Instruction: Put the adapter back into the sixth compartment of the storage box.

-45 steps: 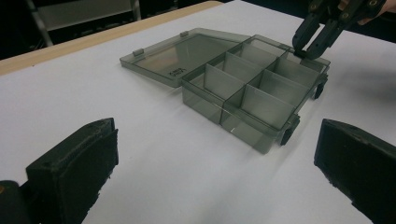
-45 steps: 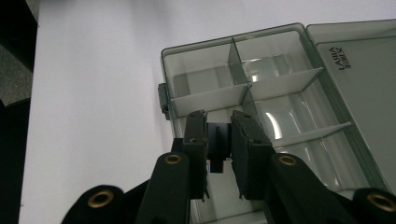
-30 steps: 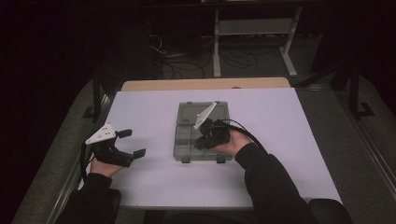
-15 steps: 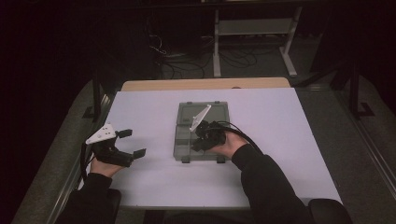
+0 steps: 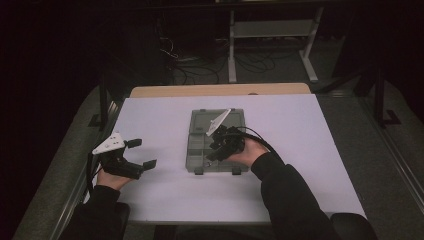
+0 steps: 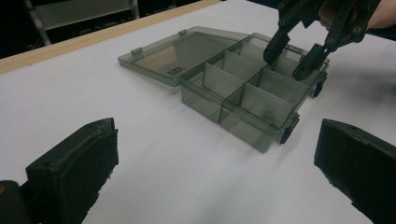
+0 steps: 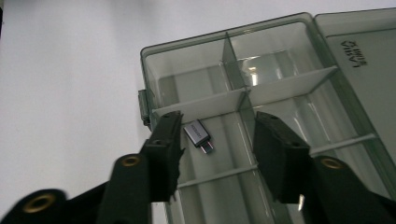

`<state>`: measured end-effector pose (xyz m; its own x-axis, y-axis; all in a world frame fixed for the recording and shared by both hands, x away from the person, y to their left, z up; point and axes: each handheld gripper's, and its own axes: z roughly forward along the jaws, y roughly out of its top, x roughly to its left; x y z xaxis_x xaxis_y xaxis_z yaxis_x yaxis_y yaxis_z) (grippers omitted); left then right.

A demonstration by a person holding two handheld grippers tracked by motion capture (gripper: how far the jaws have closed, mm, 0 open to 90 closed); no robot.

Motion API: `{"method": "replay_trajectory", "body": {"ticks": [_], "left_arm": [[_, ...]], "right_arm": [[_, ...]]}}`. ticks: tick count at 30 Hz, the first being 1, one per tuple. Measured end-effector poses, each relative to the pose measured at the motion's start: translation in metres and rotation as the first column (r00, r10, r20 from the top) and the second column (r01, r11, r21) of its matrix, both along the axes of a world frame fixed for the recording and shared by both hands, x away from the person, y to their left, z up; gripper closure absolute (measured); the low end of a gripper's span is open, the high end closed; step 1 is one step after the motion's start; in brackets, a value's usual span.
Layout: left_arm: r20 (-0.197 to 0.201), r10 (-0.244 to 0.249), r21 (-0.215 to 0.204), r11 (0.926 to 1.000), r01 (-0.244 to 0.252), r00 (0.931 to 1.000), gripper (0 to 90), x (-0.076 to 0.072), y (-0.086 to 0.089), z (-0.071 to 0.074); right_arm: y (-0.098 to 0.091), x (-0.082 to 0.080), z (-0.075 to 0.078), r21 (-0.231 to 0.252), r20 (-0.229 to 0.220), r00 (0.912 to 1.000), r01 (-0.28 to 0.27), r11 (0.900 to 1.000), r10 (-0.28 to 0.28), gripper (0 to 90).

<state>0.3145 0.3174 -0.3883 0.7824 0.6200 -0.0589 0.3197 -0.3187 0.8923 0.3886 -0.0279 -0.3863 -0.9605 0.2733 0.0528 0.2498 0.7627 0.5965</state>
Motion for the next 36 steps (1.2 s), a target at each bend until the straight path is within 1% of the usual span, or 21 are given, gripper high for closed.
{"method": "replay_trajectory", "body": {"ticks": [2,3,4,5,8,10,11,12,14,15,17,18,20,24,28,29,31,32,35,36], "left_arm": [[-0.001,0.0,0.001,1.0,0.0,1.0,0.0,0.0,0.0,0.0],[-0.001,0.0,0.001,1.0,0.0,1.0,0.0,0.0,0.0,0.0],[-0.002,-0.002,0.002,1.0,0.002,1.0,0.0,0.0,0.0,0.0],[-0.002,-0.002,0.003,1.0,0.002,1.0,0.0,0.0,-0.001,0.0],[-0.002,-0.002,0.002,1.0,0.002,1.0,0.0,0.0,-0.001,0.0],[-0.002,-0.002,0.002,1.0,0.002,1.0,0.0,0.0,-0.001,0.0],[-0.003,-0.002,0.003,1.0,0.002,1.0,0.0,0.0,-0.001,0.0],[-0.004,-0.002,0.003,1.0,0.002,1.0,0.0,0.0,-0.001,0.0],[-0.004,-0.002,0.003,1.0,0.002,1.0,0.0,0.0,-0.001,0.0],[-0.004,-0.002,0.002,1.0,0.002,1.0,0.0,0.0,-0.001,-0.001],[-0.004,-0.002,0.004,1.0,0.002,1.0,0.0,0.0,-0.001,-0.001],[-0.004,-0.002,0.003,1.0,0.002,1.0,0.0,0.0,-0.001,0.0],[-0.004,-0.002,0.004,1.0,0.002,1.0,0.0,0.0,-0.001,-0.001],[-0.005,-0.002,0.004,1.0,0.002,1.0,0.0,0.0,-0.001,-0.001],[-0.004,-0.002,0.003,1.0,0.002,1.0,0.0,0.0,-0.001,-0.001],[-0.003,-0.002,0.002,1.0,0.002,1.0,0.0,0.0,-0.001,-0.001],[-0.003,-0.002,0.002,1.0,0.002,1.0,0.0,0.0,-0.001,-0.001],[-0.003,-0.002,0.004,1.0,0.002,1.0,0.0,0.0,0.0,-0.001],[-0.004,-0.001,0.004,1.0,0.001,1.0,0.0,0.0,-0.001,-0.001],[-0.004,-0.001,0.005,1.0,0.001,1.0,0.0,0.0,-0.001,-0.001]], "right_arm": [[-0.002,0.001,0.002,0.009,0.0,0.9999,0.014,0.9999,-0.014,40.5],[-0.002,0.001,0.002,0.009,0.0,0.9999,0.014,0.9999,-0.014,40.5],[-0.004,0.001,0.003,0.013,-0.002,0.9998,0.02,0.9997,-0.02,38.4],[-0.007,0.003,0.006,0.018,-0.008,0.9993,0.036,0.9992,-0.036,33.8],[-0.013,0.004,0.01,0.029,-0.01,0.9981,0.062,0.9977,-0.061,26.9],[-0.015,0.004,0.011,0.033,-0.008,0.9976,0.069,0.9971,-0.069,26.9],[-0.015,0.004,0.011,0.033,-0.008,0.9976,0.069,0.9971,-0.069,24.3],[-0.019,0.004,0.015,0.044,0.006,0.9962,0.087,0.9952,-0.087,16.2],[-0.019,0.003,0.016,0.043,0.012,0.9956,0.093,0.9947,-0.093,16.2],[-0.021,0.004,0.017,0.045,0.022,0.9947,0.099,0.9941,-0.1,12.6],[-0.023,0.004,0.018,0.049,0.026,0.9946,0.099,0.9938,-0.101,11.5],[-0.025,0.004,0.02,0.055,0.029,0.9926,0.116,0.9917,-0.118,6.2],[-0.027,0.004,0.021,0.058,0.035,0.9903,0.132,0.9895,-0.134,0.6],[-0.031,0.004,0.024,0.071,0.033,0.9891,0.141,0.9875,-0.143,0.0],[-0.038,0.003,0.028,0.087,0.04,0.9874,0.149,0.985,-0.153,0.0],[-0.042,0.003,0.03,0.096,0.039,0.9861,0.157,0.9829,-0.161,0.0],[-0.044,0.003,0.03,0.097,0.039,0.9857,0.16,0.9824,-0.164,0.0],[-0.048,0.002,0.031,0.101,0.039,0.9839,0.17,0.9803,-0.175,0.0],[-0.05,0.002,0.032,0.103,0.041,0.9833,0.172,0.9797,-0.177,0.0],[-0.056,0.002,0.033,0.111,0.041,0.9818,0.18,0.9774,-0.185,0.0]]}}
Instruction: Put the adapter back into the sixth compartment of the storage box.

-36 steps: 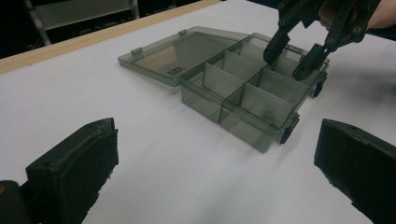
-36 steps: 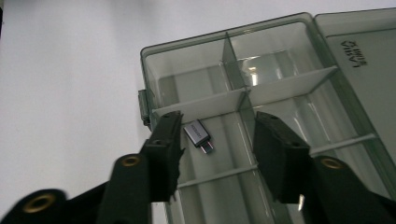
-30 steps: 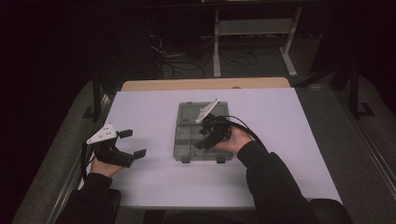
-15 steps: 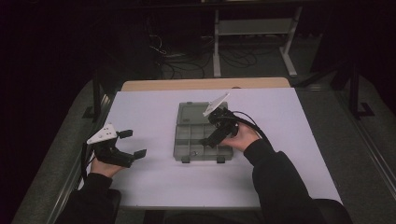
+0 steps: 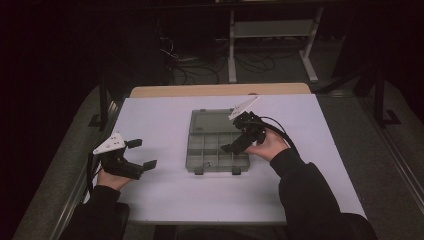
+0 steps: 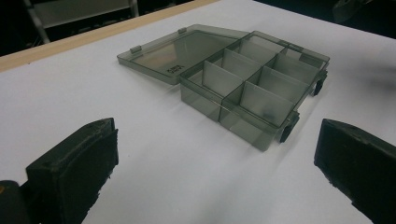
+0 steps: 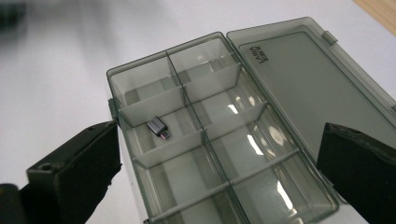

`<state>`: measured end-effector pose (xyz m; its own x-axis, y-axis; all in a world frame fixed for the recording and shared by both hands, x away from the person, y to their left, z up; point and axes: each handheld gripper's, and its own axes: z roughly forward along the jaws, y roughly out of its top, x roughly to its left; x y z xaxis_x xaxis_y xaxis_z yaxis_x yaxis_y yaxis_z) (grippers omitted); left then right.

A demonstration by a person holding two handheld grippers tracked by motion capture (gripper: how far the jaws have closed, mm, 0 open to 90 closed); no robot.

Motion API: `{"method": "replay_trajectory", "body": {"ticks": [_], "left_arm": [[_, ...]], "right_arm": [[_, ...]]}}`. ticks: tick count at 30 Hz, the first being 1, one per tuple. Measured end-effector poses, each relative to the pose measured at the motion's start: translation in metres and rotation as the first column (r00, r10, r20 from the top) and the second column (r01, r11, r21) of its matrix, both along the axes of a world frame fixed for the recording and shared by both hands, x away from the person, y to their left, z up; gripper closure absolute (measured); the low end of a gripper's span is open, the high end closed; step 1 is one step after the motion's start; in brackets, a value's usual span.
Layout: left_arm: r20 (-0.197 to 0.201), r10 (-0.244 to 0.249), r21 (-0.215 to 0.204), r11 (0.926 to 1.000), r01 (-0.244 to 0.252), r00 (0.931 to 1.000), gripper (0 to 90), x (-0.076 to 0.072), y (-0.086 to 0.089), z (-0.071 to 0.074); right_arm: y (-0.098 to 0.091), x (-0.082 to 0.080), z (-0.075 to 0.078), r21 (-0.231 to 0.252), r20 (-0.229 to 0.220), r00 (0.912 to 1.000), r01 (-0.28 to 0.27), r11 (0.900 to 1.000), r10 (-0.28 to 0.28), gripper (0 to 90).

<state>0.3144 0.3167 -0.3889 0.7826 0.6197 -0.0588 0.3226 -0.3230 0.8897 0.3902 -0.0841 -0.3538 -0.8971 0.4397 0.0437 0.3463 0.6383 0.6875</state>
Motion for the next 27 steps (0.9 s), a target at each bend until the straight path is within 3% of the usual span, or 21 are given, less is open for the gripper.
{"method": "replay_trajectory", "body": {"ticks": [6,7,27], "left_arm": [[0.0,0.0,0.0,1.0,0.0,1.0,0.0,0.0,0.0,0.0],[-0.001,0.001,0.0,1.0,-0.001,1.0,0.0,0.0,0.0,0.0],[-0.002,0.002,-0.002,1.0,-0.002,1.0,0.0,0.0,0.0,0.0]], "right_arm": [[-0.004,-0.001,0.0,0.01,-0.007,0.9999,0.009,0.9999,-0.009,0.0],[-0.013,-0.002,0.001,0.021,-0.011,0.9996,0.026,0.9994,-0.025,0.0],[-0.052,-0.01,-0.004,0.045,-0.008,0.9954,0.095,0.9944,-0.095,0.0]]}}
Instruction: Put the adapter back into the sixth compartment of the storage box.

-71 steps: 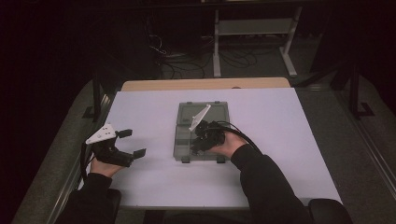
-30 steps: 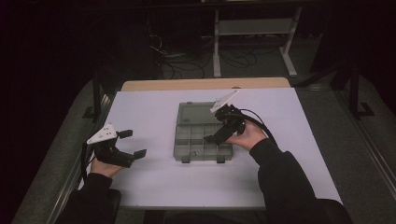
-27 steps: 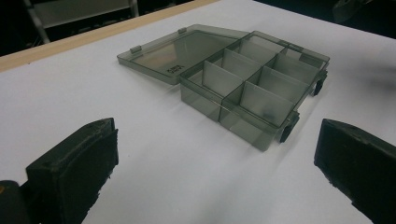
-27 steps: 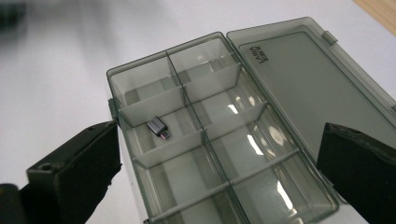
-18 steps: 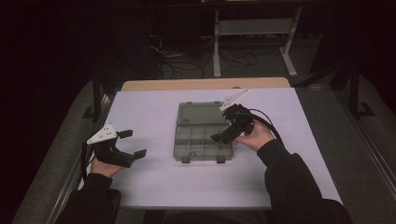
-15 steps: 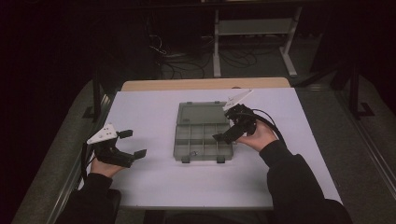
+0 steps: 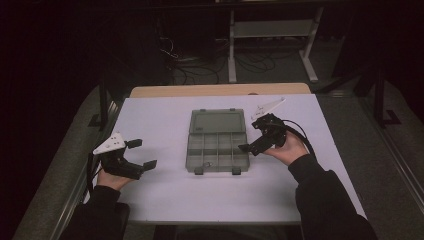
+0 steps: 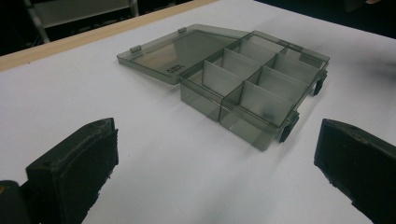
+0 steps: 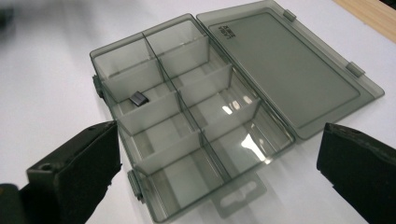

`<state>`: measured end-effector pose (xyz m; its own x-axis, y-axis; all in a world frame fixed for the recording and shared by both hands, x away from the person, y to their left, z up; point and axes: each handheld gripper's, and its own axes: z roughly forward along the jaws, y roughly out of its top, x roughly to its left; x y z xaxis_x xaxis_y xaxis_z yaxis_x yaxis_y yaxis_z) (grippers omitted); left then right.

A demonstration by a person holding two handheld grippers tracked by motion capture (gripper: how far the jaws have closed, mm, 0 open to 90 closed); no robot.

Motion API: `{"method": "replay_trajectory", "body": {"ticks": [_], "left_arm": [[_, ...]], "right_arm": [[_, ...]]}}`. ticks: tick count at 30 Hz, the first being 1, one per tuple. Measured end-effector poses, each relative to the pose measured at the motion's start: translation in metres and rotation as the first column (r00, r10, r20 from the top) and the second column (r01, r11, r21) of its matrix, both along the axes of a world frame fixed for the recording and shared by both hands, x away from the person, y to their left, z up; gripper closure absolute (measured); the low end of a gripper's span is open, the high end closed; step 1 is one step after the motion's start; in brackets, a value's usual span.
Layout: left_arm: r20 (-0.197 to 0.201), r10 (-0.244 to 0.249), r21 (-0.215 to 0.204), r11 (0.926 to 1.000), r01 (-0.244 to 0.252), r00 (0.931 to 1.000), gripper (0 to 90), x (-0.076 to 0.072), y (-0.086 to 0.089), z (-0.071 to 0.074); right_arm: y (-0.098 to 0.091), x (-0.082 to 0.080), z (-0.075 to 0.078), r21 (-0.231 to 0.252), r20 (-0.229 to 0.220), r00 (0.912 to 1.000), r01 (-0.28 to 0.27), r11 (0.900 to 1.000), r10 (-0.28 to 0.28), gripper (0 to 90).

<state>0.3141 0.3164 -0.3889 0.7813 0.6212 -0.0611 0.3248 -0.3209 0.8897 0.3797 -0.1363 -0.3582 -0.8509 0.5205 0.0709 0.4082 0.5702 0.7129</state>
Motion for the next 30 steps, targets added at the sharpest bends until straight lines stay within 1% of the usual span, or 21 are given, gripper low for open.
{"method": "replay_trajectory", "body": {"ticks": [4,5,9,20,22,23,27,30], "left_arm": [[0.0,0.0,0.0,1.0,0.0,1.0,0.0,0.0,0.0,0.0],[0.0,0.0,0.0,1.0,0.0,1.0,0.0,0.0,0.0,0.0],[0.0,-0.001,0.001,1.0,0.001,1.0,0.0,0.0,0.0,0.0],[0.001,-0.001,0.003,1.0,0.001,1.0,0.0,0.0,0.0,0.0],[0.001,-0.001,0.002,1.0,0.001,1.0,0.0,0.0,0.0,0.0],[0.0,0.0,0.001,1.0,0.0,1.0,0.0,0.0,0.0,0.0],[0.001,0.0,0.002,1.0,0.0,1.0,0.0,0.0,0.0,0.0],[0.002,0.0,0.003,1.0,0.0,1.0,0.0,0.0,0.0,0.0]], "right_arm": [[-0.004,-0.001,-0.001,0.003,0.001,1.0,0.006,1.0,-0.006,0.0],[-0.01,-0.003,-0.003,0.006,-0.001,0.9999,0.017,0.9998,-0.017,0.0],[-0.017,-0.005,-0.004,0.01,-0.002,0.9996,0.027,0.9996,-0.027,0.0],[-0.026,-0.009,-0.009,0.013,-0.007,0.9993,0.037,0.9992,-0.037,0.0],[-0.028,-0.011,-0.009,0.014,-0.007,0.9991,0.041,0.999,-0.041,0.0],[-0.032,-0.013,-0.01,0.018,-0.008,0.9989,0.047,0.9987,-0.047,0.0],[-0.037,-0.017,-0.012,0.021,-0.014,0.9986,0.05,0.9985,-0.05,0.0],[-0.042,-0.021,-0.014,0.032,-0.021,0.9982,0.056,0.9979,-0.056,0.0]]}}
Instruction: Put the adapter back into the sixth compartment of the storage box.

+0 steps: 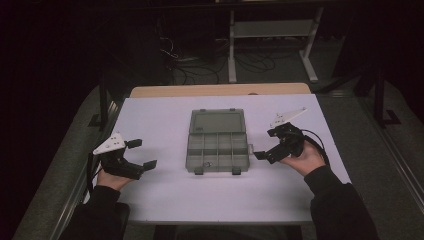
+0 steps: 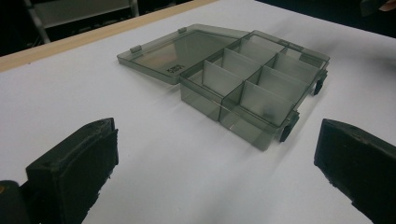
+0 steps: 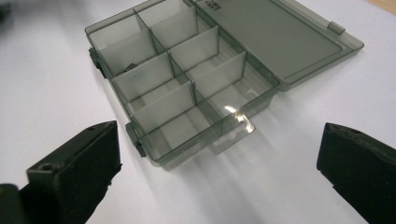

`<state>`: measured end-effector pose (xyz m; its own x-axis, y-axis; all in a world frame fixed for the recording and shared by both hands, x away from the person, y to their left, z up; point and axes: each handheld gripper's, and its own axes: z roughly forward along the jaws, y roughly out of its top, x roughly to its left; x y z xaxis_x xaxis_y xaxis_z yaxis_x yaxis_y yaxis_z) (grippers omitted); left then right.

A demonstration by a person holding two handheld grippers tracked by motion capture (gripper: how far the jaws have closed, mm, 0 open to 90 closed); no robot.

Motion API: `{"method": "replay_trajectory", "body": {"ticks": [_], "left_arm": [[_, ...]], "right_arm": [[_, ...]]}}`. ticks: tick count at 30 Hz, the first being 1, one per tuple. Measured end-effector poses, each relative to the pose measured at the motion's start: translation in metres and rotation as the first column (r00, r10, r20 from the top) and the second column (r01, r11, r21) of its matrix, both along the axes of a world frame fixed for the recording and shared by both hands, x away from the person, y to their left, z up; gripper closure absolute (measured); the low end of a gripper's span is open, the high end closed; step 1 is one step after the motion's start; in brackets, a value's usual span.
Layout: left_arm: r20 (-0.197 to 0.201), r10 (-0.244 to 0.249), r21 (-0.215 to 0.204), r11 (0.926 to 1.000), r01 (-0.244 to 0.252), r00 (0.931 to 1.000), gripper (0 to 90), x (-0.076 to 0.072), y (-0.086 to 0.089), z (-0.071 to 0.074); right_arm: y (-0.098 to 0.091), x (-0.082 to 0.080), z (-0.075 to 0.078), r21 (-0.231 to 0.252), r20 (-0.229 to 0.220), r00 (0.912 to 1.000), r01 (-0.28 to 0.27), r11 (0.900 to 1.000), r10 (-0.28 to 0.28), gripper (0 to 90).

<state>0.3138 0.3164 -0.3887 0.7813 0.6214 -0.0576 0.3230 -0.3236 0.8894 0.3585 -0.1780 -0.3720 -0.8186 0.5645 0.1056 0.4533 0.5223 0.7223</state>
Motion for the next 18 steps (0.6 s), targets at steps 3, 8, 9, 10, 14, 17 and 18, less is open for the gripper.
{"method": "replay_trajectory", "body": {"ticks": [3,8,9,10,14,17,18], "left_arm": [[-0.001,0.001,-0.001,1.0,-0.001,1.0,0.0,0.0,0.0,0.0],[-0.001,0.001,-0.001,1.0,-0.001,1.0,0.0,0.0,0.0,0.0],[-0.001,0.001,-0.001,1.0,-0.001,1.0,0.0,0.0,0.0,0.0],[-0.001,0.001,0.0,1.0,-0.001,1.0,0.0,0.0,0.0,0.0],[0.0,0.0,0.001,1.0,0.0,1.0,0.0,0.0,0.0,0.0],[0.0,0.001,0.0,1.0,-0.001,1.0,0.0,0.0,0.0,0.0],[0.0,0.001,0.0,1.0,-0.001,1.0,0.0,0.0,0.0,0.0]], "right_arm": [[-0.003,-0.003,-0.002,0.012,-0.003,1.0,0.007,0.9999,-0.007,0.0],[-0.012,-0.012,-0.008,0.024,-0.009,0.9996,0.025,0.9994,-0.025,0.0],[-0.013,-0.014,-0.008,0.025,-0.011,0.9995,0.028,0.9993,-0.028,0.0],[-0.014,-0.016,-0.009,0.03,-0.011,0.9995,0.031,0.9991,-0.03,0.0],[-0.02,-0.02,-0.011,0.052,-0.005,0.9993,0.036,0.998,-0.036,0.0],[-0.023,-0.023,-0.013,0.058,-0.004,0.999,0.045,0.9973,-0.044,0.0],[-0.023,-0.023,-0.013,0.058,-0.004,0.999,0.045,0.9973,-0.044,0.0]]}}
